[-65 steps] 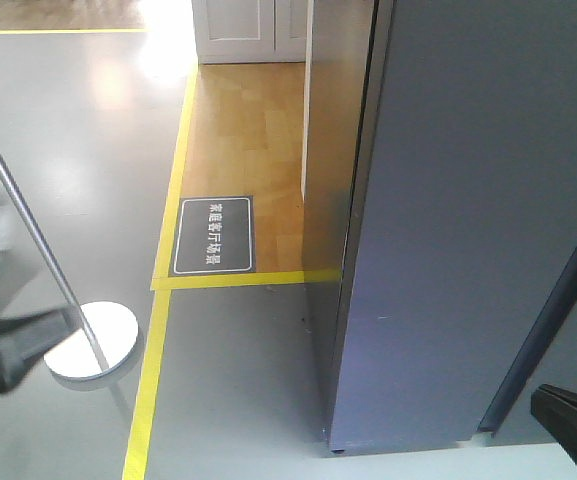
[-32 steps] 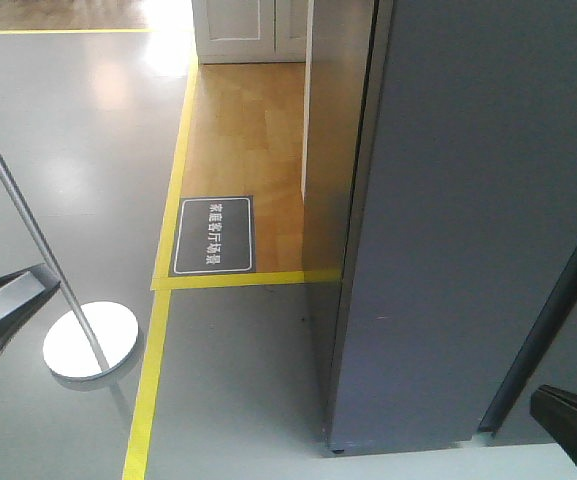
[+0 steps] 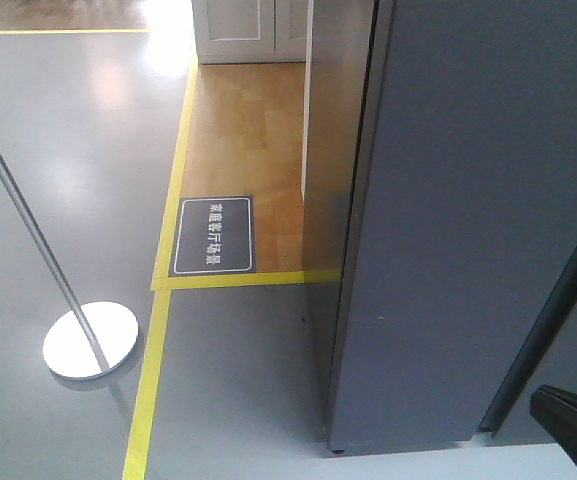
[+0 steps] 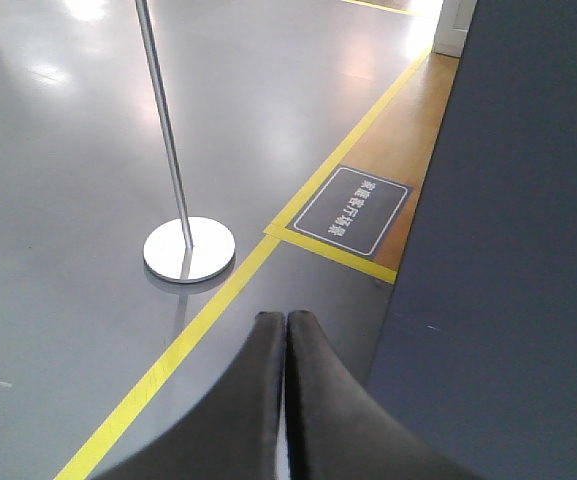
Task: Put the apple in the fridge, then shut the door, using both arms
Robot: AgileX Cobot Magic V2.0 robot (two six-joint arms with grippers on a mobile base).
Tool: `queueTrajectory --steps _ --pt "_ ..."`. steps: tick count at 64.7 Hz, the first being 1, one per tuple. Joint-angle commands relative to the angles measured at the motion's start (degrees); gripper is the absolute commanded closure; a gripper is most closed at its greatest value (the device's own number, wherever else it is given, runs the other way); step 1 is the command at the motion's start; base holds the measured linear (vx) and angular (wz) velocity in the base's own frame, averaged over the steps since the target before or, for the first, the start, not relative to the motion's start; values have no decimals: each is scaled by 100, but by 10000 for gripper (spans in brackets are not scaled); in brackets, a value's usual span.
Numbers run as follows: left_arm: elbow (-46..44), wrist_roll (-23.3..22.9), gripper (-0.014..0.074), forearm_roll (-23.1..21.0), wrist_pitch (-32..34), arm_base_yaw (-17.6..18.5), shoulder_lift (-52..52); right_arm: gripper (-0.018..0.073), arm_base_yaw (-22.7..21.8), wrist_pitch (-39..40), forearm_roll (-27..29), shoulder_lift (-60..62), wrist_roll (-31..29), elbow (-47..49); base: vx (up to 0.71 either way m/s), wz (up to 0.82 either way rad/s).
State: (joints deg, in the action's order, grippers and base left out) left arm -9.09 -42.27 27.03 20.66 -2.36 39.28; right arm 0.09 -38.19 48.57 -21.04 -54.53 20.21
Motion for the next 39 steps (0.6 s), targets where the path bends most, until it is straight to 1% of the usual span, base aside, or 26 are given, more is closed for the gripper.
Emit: queueTrajectory --steps 1,4,10,16,18,23,29,39 --pt "123 1067 602 -883 -166 12 -507 565 -17 237 210 -35 -23 157 0 0" --pt "256 1372 602 -1050 -238 12 -800 565 -17 237 210 -35 -23 157 0 0" --pt "572 1964 602 -1188 -255 12 -1312 565 -17 237 210 -35 -23 157 0 0" --pt "882 2402 602 -1188 -250 12 -1839 565 -17 237 210 -35 -23 157 0 0" --pt "961 2498 602 -1188 -264 7 -2001 565 -17 237 210 -35 -23 157 0 0" --pt "942 2561 602 -1211 -778 7 -2476 565 -17 237 210 -35 -23 157 0 0" --pt "948 2791 602 -1357 -1189 7 -2926 565 -17 237 210 -35 -23 157 0 0" --pt "954 3111 602 -1337 -1862 7 -3541 565 -17 237 210 -35 -23 157 0 0"
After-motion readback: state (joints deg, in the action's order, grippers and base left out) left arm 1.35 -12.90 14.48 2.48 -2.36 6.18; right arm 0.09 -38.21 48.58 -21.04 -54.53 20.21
